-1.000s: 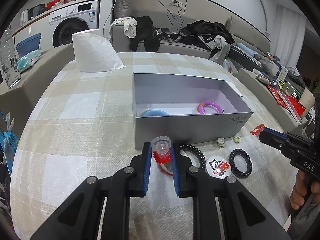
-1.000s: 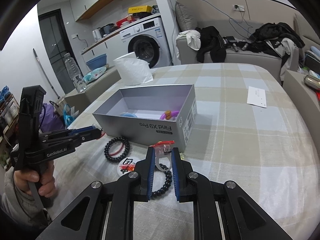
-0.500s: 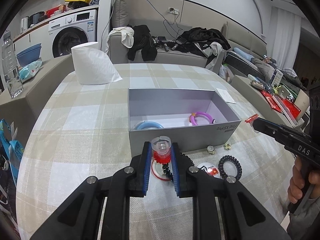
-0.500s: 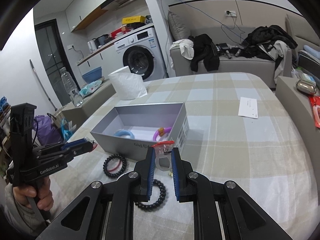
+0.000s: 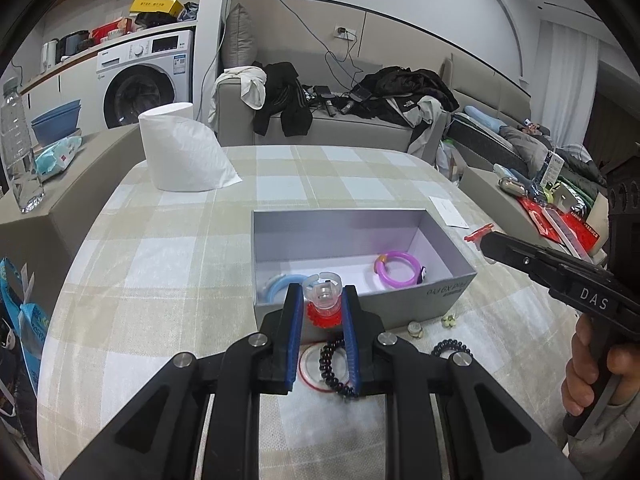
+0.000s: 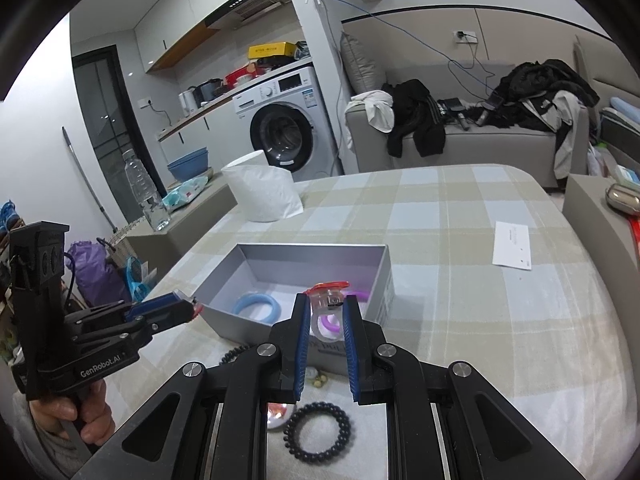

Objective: Organize jewelry
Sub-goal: 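Lower the clear cup into the box with the left gripper while the right drops the red clip in, then move the right gripper over the black spiral hair tie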

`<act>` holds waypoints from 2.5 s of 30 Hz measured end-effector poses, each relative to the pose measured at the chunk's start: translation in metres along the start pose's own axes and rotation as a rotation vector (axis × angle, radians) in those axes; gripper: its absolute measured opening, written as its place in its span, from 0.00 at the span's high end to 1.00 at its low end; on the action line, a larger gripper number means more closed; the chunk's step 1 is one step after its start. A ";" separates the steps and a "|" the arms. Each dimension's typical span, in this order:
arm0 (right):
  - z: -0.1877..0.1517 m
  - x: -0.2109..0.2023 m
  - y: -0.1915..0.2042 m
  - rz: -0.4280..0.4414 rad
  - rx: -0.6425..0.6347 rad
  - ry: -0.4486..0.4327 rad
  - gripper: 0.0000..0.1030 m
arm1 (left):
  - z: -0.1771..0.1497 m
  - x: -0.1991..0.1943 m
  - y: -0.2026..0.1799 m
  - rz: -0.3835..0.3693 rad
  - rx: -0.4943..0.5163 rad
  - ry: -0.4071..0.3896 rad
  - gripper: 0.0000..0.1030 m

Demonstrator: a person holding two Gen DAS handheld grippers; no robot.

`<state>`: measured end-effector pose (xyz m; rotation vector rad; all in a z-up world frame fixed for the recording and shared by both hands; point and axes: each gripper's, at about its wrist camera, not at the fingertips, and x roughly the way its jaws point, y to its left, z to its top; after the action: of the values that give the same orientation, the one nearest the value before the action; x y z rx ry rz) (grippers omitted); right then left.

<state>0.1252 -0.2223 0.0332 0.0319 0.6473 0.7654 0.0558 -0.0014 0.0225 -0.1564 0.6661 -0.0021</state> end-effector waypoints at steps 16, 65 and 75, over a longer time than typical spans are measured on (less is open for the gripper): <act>0.007 0.033 0.001 0.043 0.039 0.069 0.85 | 0.014 0.030 0.001 0.019 0.028 0.006 0.86; 0.009 0.009 0.005 0.047 0.034 0.009 0.03 | 0.011 0.002 -0.022 0.014 0.116 -0.029 0.18; -0.024 -0.002 0.001 -0.140 -0.073 0.110 0.00 | -0.024 -0.002 -0.016 0.001 0.052 0.004 0.01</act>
<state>0.1102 -0.2276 0.0155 -0.1217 0.7177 0.6580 0.0404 -0.0204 0.0070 -0.1061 0.6694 -0.0188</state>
